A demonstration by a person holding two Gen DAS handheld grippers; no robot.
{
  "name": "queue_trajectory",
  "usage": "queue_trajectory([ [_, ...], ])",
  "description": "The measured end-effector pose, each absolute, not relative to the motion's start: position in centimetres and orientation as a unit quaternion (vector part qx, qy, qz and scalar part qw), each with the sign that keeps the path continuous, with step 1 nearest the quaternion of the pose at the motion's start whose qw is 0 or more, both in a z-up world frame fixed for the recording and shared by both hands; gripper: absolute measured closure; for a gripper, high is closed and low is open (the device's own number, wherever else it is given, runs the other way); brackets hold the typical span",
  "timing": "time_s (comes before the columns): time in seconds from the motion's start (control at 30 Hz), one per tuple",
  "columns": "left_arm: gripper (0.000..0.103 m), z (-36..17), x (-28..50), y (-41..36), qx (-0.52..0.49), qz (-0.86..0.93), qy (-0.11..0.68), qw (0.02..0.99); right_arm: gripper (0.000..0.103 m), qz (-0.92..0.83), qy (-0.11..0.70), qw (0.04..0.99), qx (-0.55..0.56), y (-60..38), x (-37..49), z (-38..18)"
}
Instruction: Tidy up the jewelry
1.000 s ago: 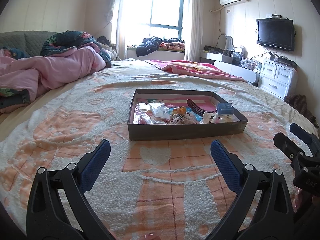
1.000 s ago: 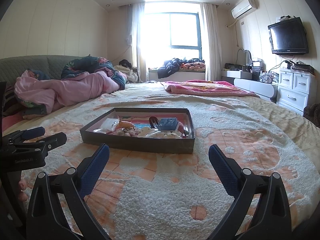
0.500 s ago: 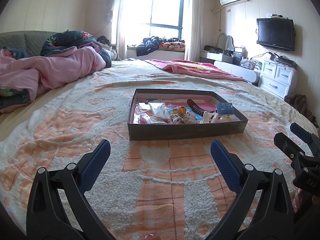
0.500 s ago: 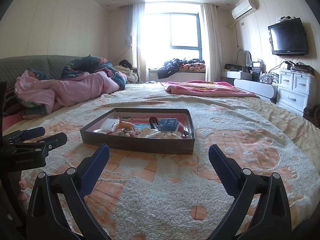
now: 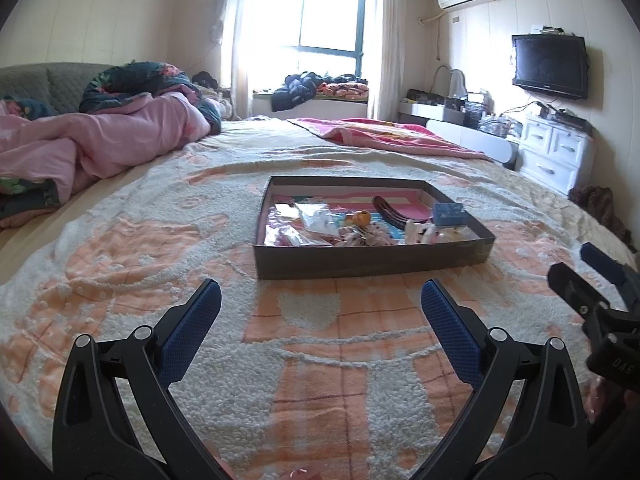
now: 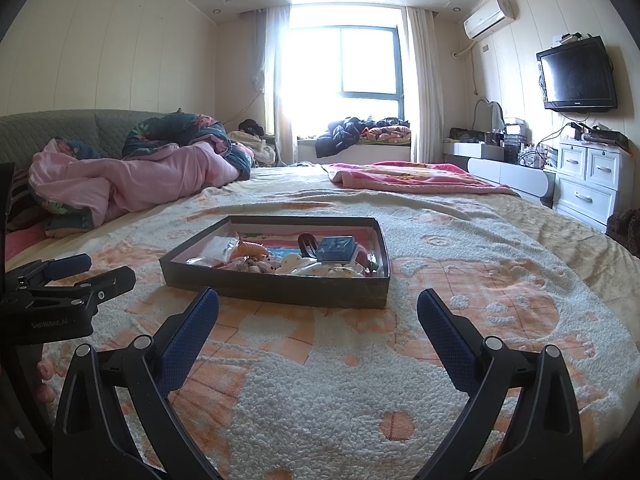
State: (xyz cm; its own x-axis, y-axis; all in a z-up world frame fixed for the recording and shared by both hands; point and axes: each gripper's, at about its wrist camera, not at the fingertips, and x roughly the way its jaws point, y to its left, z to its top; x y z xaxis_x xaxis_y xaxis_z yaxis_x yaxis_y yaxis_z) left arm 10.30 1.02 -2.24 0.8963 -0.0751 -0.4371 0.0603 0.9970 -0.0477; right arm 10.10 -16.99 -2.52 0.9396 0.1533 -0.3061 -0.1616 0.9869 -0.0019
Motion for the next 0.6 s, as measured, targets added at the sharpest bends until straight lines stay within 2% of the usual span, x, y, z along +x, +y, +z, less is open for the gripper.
queue_trajectory([
  [0.37, 0.011, -2.5, 11.5, 1.4, -0.021, -0.021, 0.247, 0.969, 0.006, 0.065, 0.169, 0.983, 0.018, -18.8, 11.3, -2.3],
  [0.47, 0.011, -2.8, 14.7, 5.2, -0.035, 0.031, 0.284, 0.958, 0.006, 0.001, 0.192, 0.98, 0.043, -22.3, 14.2, -1.7],
  [0.6, 0.011, -3.7, 20.6, 12.7, -0.04, 0.128, 0.344, 0.929, 0.006, -0.134, 0.289, 0.947, 0.05, -30.3, 22.8, -2.0],
])
